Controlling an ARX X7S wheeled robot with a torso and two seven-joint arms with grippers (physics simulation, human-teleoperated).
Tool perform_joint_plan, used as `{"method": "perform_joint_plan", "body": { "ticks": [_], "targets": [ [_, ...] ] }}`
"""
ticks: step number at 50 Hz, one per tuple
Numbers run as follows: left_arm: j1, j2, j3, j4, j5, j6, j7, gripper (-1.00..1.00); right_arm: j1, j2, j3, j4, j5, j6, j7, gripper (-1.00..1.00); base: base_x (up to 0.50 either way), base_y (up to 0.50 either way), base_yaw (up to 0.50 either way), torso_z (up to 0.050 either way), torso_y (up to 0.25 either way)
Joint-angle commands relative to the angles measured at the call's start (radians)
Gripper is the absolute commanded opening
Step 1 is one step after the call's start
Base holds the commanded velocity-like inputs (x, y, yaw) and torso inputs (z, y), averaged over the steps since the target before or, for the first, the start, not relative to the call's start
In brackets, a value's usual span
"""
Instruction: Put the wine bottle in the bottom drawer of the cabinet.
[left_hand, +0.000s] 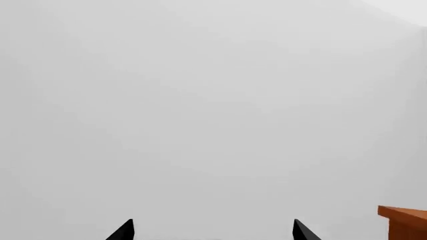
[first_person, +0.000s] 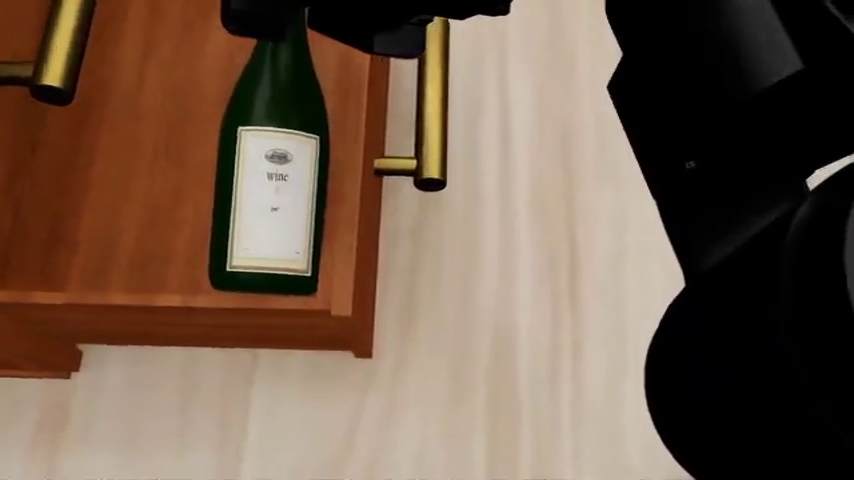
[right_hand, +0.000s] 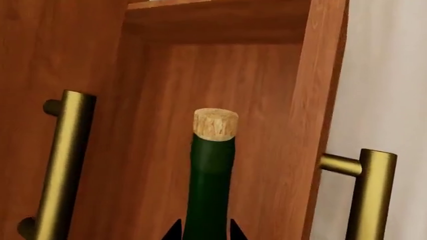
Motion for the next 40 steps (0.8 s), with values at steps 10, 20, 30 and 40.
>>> {"method": "perform_joint_plan", "body": {
  "ticks": [10, 20, 30, 40],
  "targets": [
    [-0.01, -0.011, -0.001, 0.011, -0.001, -0.023, -0.013, 1.0, -0.05, -0.007, -0.22, -0.052, 0.073, 0.041, 0.06, -1.0, 0.0, 0.0, 0.0, 0.0, -0.131],
    [0.005, 0.003, -0.004, -0.003, 0.0, 0.014, -0.009, 1.0, -0.054, -0.007, -0.252, -0.015, 0.161, 0.033, 0.146, -1.0, 0.0, 0.0, 0.0, 0.0, -0.074],
    [0.006, 0.001, -0.002, -0.004, -0.005, 0.019, -0.006, 1.0, -0.062, -0.007, -0.259, -0.012, 0.152, 0.024, 0.152, -1.0, 0.0, 0.0, 0.0, 0.0, -0.028],
    [0.007, 0.002, -0.002, -0.006, -0.009, 0.022, -0.007, 1.0, -0.07, -0.007, -0.274, 0.012, 0.15, -0.01, 0.138, -1.0, 0.0, 0.0, 0.0, 0.0, -0.003]
  ]
}}
